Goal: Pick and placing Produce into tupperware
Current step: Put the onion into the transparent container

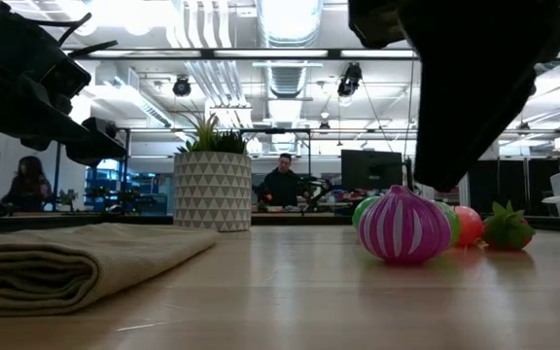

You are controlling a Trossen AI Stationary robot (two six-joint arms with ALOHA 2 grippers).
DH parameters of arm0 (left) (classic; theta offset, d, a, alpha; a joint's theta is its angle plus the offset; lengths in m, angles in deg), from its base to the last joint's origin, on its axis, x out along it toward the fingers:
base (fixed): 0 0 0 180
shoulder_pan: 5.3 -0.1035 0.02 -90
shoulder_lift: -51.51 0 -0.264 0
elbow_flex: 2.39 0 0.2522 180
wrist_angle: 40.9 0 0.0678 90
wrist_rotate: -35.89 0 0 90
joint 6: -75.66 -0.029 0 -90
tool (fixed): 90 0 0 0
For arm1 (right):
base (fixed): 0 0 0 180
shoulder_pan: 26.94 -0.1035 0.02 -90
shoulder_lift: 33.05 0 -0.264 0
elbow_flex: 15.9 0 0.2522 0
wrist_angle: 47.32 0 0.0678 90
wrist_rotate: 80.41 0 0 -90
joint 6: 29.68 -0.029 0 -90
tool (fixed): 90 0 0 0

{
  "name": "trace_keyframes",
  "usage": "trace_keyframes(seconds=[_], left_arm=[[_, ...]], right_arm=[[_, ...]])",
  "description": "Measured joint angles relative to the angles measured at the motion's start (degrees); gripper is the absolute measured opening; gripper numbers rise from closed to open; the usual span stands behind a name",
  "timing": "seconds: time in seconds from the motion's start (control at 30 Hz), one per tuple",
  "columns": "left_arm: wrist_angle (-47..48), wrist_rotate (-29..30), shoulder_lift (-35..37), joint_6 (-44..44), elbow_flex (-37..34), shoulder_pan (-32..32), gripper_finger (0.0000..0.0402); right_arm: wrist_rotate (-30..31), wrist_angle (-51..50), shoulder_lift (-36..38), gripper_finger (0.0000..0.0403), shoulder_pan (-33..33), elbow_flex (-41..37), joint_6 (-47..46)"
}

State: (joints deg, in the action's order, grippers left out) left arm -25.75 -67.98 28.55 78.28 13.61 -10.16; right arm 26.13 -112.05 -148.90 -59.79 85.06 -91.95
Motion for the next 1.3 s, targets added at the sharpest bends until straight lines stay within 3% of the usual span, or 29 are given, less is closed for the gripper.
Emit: trace_keyframes(seconds=[0.13, 0.57, 0.83, 1.3], left_arm=[[0.0, 0.0, 0.1, 0.0, 0.0, 0.0, 0.0283], [0.0, 0.0, 0.1, 0.0, 0.0, 0.0, 0.0283], [0.0, 0.0, 0.1, 0.0, 0.0, 0.0, 0.0283], [0.0, 0.0, 0.1, 0.0, 0.0, 0.0, 0.0283]], right_arm=[[0.0, 0.1, 0.0, 0.0315, 0.8, 0.0, 2.3], [-3.5, 3.2, -2.0, 0.028, 6.1, -0.1, -8.2], [-8.4, 3.0, -2.2, 0.0287, 6.3, -0.1, -17.3], [-9.8, -1.5, -2.6, 0.0304, 6.4, -0.1, -21.5]])
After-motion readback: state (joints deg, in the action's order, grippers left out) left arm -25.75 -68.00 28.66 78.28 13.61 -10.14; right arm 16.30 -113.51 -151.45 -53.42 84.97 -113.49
